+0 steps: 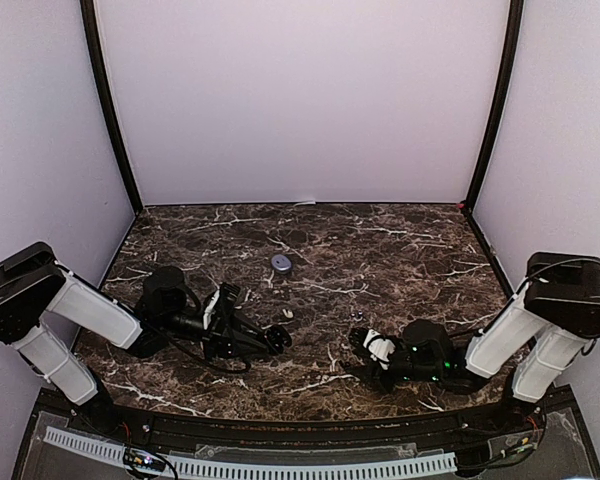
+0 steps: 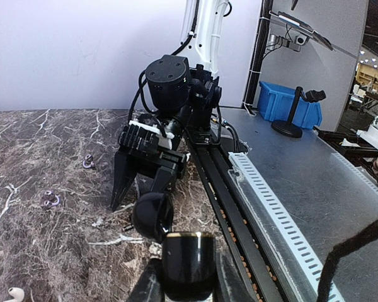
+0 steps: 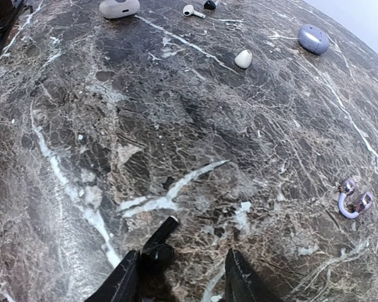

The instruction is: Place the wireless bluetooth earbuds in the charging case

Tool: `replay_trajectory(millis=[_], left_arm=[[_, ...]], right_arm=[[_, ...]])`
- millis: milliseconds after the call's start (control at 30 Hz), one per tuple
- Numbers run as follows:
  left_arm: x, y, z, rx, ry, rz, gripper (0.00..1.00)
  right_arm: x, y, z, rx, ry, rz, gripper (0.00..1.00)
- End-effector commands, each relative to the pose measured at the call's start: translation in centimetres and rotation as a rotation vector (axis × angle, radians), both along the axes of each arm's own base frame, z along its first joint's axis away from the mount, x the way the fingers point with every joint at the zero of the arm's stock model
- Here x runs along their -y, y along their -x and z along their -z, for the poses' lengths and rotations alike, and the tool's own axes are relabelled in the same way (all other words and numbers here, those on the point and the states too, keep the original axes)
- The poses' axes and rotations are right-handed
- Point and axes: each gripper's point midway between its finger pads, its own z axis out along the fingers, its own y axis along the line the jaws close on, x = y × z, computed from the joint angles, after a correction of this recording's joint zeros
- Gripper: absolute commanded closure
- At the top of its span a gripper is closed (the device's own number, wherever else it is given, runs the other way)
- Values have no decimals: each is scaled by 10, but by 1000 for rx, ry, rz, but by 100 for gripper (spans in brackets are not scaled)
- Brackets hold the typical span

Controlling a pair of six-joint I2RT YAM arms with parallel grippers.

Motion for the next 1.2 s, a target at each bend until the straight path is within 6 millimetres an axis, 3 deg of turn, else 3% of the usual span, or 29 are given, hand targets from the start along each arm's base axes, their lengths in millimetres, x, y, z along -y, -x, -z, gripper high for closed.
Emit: replay_trajectory(millis=[0, 333, 867, 1167], left_arm=[[-2, 5, -5, 10, 14, 14, 77], [-1, 5, -6, 5, 15, 14, 77], [-1, 5, -6, 5, 15, 14, 77], [-1, 4, -5, 5, 15, 13, 76]], right_arm=[[11, -6, 2, 37, 35, 51, 57], [14, -5, 4, 29, 39, 48, 61], [-2, 7, 9, -20, 37, -42, 62], [-3, 6, 21, -44, 80, -40, 73]])
